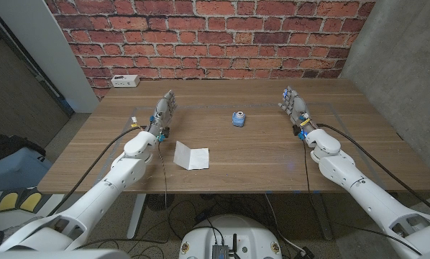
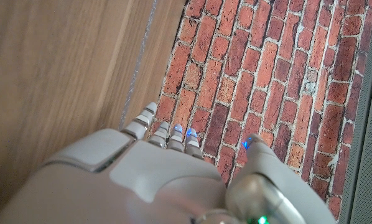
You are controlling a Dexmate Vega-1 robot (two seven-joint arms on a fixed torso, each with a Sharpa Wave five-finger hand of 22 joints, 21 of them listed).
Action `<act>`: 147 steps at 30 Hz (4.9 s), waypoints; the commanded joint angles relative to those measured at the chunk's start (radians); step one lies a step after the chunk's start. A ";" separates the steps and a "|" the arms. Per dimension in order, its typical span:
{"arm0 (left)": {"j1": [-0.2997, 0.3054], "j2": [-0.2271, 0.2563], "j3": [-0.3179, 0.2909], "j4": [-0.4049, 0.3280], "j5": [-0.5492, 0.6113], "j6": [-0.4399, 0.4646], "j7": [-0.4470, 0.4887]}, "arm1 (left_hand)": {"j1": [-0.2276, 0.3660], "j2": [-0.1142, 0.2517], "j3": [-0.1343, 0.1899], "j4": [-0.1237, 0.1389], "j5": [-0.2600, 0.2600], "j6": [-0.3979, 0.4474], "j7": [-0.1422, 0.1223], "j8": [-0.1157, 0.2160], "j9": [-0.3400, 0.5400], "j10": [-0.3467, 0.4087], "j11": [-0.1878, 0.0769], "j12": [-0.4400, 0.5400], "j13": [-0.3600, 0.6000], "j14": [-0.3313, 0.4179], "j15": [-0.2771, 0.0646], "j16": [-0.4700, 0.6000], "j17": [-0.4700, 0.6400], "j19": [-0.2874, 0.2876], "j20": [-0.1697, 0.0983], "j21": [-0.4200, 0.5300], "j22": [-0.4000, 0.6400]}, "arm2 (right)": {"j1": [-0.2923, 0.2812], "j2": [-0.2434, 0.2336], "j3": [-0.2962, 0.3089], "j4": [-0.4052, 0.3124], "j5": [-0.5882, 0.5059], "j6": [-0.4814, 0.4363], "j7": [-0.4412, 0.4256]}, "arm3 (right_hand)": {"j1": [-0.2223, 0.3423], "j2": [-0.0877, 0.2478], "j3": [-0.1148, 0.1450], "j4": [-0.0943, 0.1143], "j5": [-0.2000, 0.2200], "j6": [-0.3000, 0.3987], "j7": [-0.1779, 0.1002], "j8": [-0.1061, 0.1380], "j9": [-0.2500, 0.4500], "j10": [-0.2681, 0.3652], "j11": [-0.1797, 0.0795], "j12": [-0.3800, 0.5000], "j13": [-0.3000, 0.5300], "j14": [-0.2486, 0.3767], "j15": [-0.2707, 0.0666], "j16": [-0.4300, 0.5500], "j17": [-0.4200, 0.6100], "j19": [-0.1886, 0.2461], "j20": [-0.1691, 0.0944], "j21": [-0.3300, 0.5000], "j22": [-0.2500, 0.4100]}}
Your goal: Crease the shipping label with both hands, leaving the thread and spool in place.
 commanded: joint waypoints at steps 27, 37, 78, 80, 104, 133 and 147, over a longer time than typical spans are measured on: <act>0.031 0.017 -0.008 -0.036 0.001 -0.001 0.014 | 0.002 0.044 0.003 -0.002 0.007 -0.179 -0.006 0.008 0.001 -0.210 -0.002 0.006 0.001 -0.239 -0.018 0.008 0.000 -0.061 -0.006 0.009 0.001 | 0.009 -0.099 -0.067 -0.178 -0.224 -0.055 -0.081 | 0.024 0.005 0.011 -0.020 0.009 0.030 -0.016 0.009 0.004 0.047 0.022 0.013 0.005 0.022 0.029 0.010 0.004 0.028 0.021 0.012 0.006; 0.032 0.017 -0.008 -0.039 0.001 0.001 0.015 | 0.003 0.042 0.002 -0.003 0.008 -0.174 -0.007 0.009 0.001 -0.206 0.001 0.008 0.001 -0.234 -0.017 0.009 0.000 -0.057 -0.003 0.010 0.001 | 0.005 -0.143 -0.084 -0.262 -0.320 -0.114 -0.125 | 0.034 0.009 0.015 -0.030 0.009 0.051 -0.017 0.014 0.004 0.057 0.023 0.013 0.005 0.033 0.029 0.012 0.004 0.033 0.034 0.013 0.006; 0.028 0.019 0.001 -0.036 -0.007 0.021 -0.001 | 0.006 0.038 -0.001 -0.007 0.009 -0.159 -0.008 0.009 0.001 -0.195 0.008 0.009 0.001 -0.225 -0.012 0.008 0.000 -0.047 0.001 0.012 0.001 | 0.042 -0.229 -0.168 -0.522 -0.655 -0.279 -0.116 | 0.060 0.014 0.022 -0.059 0.007 0.095 -0.040 0.017 0.005 0.091 0.018 0.015 0.006 0.060 0.015 0.012 0.004 0.052 0.017 0.015 0.007; 0.028 0.019 0.001 -0.035 -0.006 0.020 0.000 | 0.006 0.038 -0.002 -0.007 0.009 -0.159 -0.008 0.008 0.001 -0.195 0.006 0.008 0.001 -0.225 -0.011 0.008 0.000 -0.048 0.001 0.011 0.001 | 0.048 -0.231 -0.174 -0.531 -0.670 -0.291 -0.110 | 0.060 0.014 0.022 -0.059 0.007 0.097 -0.039 0.017 0.005 0.092 0.018 0.015 0.006 0.061 0.015 0.012 0.004 0.053 0.016 0.015 0.007; 0.029 0.016 0.002 -0.032 -0.007 0.018 -0.002 | 0.006 0.038 -0.003 -0.007 0.010 -0.158 -0.006 0.007 0.001 -0.195 0.007 0.007 0.001 -0.225 -0.010 0.007 0.000 -0.047 0.002 0.010 0.001 | 0.074 -0.254 -0.223 -0.646 -0.850 -0.390 -0.057 | 0.061 0.017 0.023 -0.065 0.005 0.111 -0.051 0.015 0.005 0.104 0.000 0.014 0.006 0.065 0.004 0.010 0.006 0.056 0.017 0.013 0.007; 0.107 0.053 -0.019 -0.127 -0.008 0.014 0.032 | 0.005 0.038 -0.005 -0.007 0.011 -0.159 -0.007 0.006 0.001 -0.196 0.007 0.006 0.001 -0.225 -0.012 0.007 0.001 -0.048 0.001 0.009 0.001 | 0.044 -0.267 -0.256 -0.752 -1.000 -0.432 -0.017 | 0.067 0.022 0.027 -0.074 0.003 0.125 -0.059 0.014 0.005 0.112 -0.011 0.011 0.006 0.068 -0.010 0.008 0.005 0.055 0.021 0.011 0.006; 0.159 0.077 -0.035 -0.183 -0.008 0.008 0.053 | 0.005 0.038 -0.006 -0.007 0.011 -0.159 -0.006 0.006 0.001 -0.196 0.007 0.006 0.001 -0.225 -0.012 0.007 0.001 -0.047 0.001 0.009 0.001 | 0.011 -0.270 -0.259 -0.806 -1.059 -0.449 -0.004 | 0.070 0.024 0.028 -0.078 0.003 0.131 -0.066 0.013 0.005 0.115 -0.016 0.010 0.006 0.070 -0.015 0.007 0.005 0.057 0.021 0.010 0.006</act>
